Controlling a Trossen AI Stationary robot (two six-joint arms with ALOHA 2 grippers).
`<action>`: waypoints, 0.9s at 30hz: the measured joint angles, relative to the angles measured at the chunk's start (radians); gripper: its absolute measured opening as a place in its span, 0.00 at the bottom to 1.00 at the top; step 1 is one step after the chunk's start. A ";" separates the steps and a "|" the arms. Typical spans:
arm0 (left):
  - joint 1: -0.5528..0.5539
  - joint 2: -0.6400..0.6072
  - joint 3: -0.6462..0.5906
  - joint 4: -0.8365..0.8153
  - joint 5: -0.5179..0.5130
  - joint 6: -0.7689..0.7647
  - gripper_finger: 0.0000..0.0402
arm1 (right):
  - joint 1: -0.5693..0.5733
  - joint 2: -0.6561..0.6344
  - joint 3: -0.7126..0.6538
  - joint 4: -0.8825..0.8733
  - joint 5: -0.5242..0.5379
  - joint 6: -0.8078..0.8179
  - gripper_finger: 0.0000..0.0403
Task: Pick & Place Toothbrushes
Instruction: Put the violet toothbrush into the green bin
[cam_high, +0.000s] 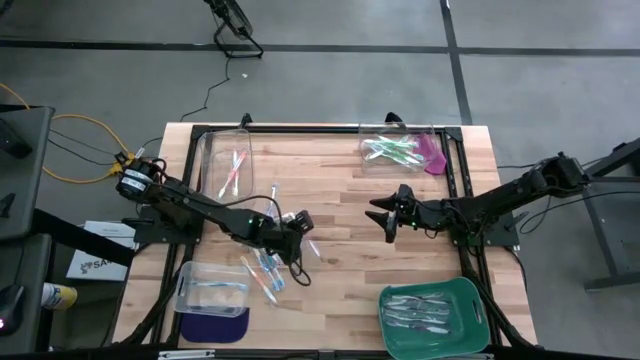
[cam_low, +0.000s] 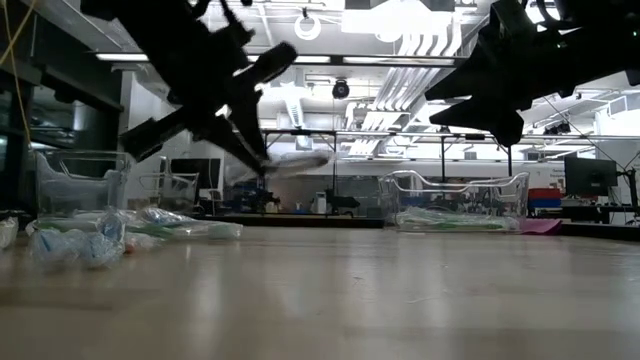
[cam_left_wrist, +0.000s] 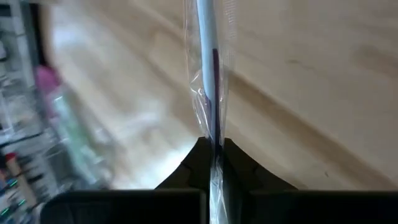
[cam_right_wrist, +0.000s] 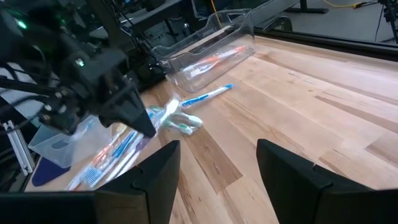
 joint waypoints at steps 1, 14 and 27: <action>0.000 0.000 0.007 0.008 -0.020 -0.001 0.02 | 0.000 0.004 0.000 0.000 0.000 0.000 0.51; 0.001 0.000 0.012 0.185 -0.186 -0.005 0.02 | 0.000 0.109 0.000 0.110 -0.029 -0.022 0.51; 0.002 0.000 0.011 0.309 -0.289 -0.084 0.02 | 0.114 0.171 0.000 0.285 -0.092 -0.245 0.51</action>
